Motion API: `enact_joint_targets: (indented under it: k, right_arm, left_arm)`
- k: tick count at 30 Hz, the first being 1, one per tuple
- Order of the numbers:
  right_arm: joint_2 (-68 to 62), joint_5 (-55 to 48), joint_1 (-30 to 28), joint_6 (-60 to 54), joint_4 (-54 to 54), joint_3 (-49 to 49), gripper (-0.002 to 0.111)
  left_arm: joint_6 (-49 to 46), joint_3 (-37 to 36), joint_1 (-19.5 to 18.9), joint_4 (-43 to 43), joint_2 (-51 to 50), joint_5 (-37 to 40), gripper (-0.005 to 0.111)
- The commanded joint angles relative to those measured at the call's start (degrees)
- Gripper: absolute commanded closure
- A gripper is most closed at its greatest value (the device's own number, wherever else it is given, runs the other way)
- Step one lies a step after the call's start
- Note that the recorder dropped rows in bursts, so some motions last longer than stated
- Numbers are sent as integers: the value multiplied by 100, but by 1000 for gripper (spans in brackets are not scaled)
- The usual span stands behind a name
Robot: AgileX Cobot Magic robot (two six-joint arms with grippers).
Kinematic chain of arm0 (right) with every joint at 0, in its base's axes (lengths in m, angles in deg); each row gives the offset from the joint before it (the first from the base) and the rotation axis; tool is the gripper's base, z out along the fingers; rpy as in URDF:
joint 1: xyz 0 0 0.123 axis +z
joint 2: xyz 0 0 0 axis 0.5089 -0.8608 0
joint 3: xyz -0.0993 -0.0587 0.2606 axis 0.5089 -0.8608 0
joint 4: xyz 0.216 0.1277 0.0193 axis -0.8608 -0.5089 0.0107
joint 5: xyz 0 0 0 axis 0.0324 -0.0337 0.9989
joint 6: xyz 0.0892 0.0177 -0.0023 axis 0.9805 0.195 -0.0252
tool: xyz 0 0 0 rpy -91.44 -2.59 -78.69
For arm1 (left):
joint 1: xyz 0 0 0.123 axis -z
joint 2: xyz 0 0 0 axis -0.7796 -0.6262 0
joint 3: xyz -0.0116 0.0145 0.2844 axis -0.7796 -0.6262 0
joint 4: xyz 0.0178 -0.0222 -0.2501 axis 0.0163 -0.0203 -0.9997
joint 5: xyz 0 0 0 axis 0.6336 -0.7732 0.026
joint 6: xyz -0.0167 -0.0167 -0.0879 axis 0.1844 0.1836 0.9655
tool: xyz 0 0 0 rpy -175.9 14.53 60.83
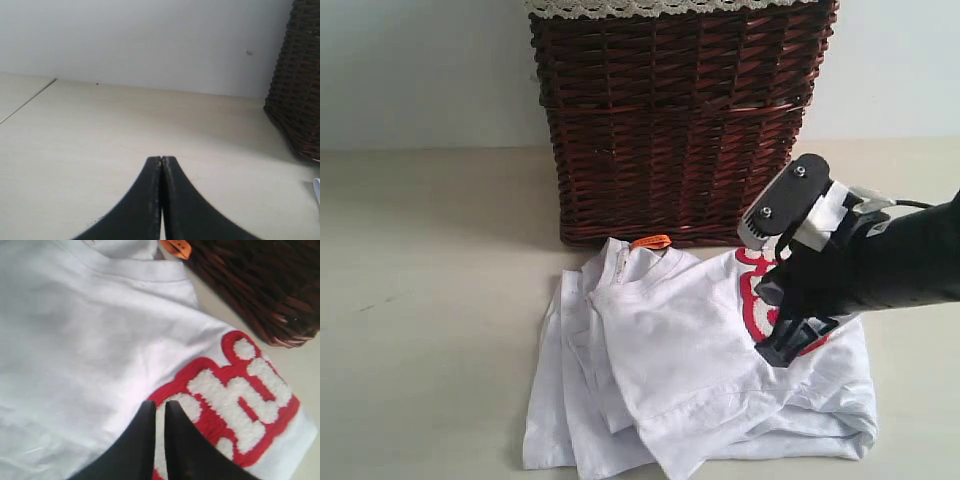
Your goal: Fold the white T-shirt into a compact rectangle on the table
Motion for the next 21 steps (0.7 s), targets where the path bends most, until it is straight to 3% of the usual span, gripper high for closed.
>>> enact_joint_targets:
  k: [1, 8, 21]
  right_arm:
    - [588, -830, -21, 117, 78, -12, 87]
    - [1048, -868, -21, 128, 78, -12, 73]
    - [1189, -247, -21, 128, 49, -12, 73]
  left_arm:
    - [25, 5, -13, 15, 25, 7, 107]
    - [25, 5, -13, 15, 25, 7, 107]
    - [25, 5, -13, 15, 25, 7, 107]
